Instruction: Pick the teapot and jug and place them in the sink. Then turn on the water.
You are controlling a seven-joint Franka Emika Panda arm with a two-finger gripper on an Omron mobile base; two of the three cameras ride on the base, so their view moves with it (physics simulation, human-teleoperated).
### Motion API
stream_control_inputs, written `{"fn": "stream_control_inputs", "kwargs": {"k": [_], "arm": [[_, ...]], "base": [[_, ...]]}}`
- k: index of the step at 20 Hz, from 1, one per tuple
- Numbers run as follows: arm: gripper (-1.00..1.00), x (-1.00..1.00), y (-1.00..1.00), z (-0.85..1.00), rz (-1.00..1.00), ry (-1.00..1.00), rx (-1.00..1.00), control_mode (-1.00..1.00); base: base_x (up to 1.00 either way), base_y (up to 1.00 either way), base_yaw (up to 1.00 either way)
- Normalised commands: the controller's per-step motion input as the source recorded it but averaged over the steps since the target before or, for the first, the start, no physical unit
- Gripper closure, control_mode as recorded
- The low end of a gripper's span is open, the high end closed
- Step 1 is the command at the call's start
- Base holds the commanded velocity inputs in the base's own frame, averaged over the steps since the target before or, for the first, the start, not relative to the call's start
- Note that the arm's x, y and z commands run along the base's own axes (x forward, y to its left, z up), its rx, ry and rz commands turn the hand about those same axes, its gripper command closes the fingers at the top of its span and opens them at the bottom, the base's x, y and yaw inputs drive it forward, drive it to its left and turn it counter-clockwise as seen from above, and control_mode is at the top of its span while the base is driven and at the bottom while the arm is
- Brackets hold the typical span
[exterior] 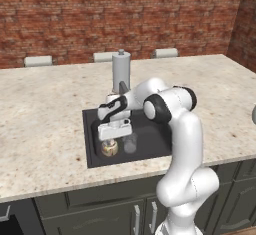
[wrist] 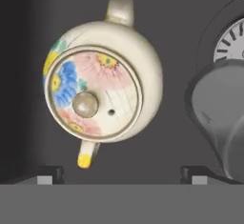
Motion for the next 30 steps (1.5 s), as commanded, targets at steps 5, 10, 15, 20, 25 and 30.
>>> {"fn": "stream_control_inputs", "kwargs": {"k": [5,10,15,20,25,30], "arm": [[-1.00,-0.27,-0.15,0.52,-0.01,0.00,0.05,-1.00],[-1.00,-0.52,-0.24,0.52,-0.02,0.00,0.03,-1.00],[-1.00,-0.76,-0.28,0.49,0.00,-0.02,0.00,-1.00],[-1.00,-0.93,-0.42,0.64,0.00,-0.02,0.00,-1.00],[-1.00,-0.92,-0.51,0.67,0.00,-0.01,0.00,-1.00],[-1.00,-0.41,-0.73,0.62,-0.01,-0.03,0.00,-1.00]], "base": [[0.00,0.00,0.00],[0.00,0.00,0.00],[0.00,0.00,0.00],[0.00,0.00,0.00],[0.00,0.00,0.00],[0.00,0.00,0.00]]}}
